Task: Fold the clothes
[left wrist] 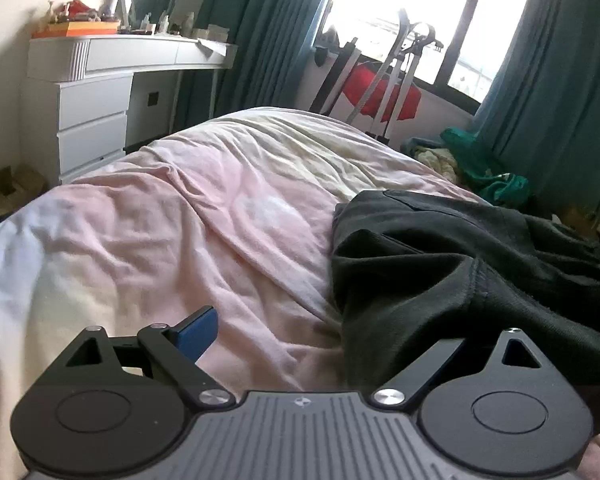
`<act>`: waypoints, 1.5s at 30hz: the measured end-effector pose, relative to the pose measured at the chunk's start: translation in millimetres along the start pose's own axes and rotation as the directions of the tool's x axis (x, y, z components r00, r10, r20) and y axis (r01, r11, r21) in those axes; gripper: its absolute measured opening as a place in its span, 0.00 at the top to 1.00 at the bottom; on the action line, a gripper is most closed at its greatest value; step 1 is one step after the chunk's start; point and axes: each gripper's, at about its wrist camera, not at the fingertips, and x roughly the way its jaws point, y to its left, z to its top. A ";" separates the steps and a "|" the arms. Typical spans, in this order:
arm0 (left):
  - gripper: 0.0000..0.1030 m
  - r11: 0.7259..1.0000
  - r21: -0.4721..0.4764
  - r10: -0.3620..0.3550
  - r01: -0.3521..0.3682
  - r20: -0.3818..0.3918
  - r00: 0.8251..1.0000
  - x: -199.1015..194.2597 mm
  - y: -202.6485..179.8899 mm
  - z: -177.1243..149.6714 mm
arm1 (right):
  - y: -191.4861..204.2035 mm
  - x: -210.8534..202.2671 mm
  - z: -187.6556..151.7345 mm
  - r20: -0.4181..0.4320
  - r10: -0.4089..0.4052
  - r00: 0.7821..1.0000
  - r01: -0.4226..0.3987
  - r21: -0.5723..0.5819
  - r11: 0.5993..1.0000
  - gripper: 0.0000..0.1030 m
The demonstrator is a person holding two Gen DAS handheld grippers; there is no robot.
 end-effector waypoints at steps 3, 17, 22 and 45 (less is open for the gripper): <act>0.09 0.999 0.044 0.009 -0.010 0.017 1.000 -2.0 -5.9 -1.3 | -8.2 13.2 -5.4 -0.038 -0.103 0.994 0.102 -0.019 0.995 0.17; 0.13 0.997 0.078 -0.024 0.021 0.043 0.999 -15.9 -9.0 4.9 | 26.0 27.9 -29.7 -0.010 -0.240 0.971 0.230 -0.243 0.942 0.49; 0.13 0.991 0.089 -0.103 0.098 0.054 0.993 -38.0 -10.5 18.6 | 33.0 25.3 -30.4 0.009 -0.260 0.966 0.254 -0.251 0.934 0.51; 0.00 0.954 -0.065 -0.301 0.294 -0.271 0.915 95.9 13.6 67.2 | 25.2 23.2 -30.0 0.013 -0.268 0.963 0.265 -0.202 0.943 0.51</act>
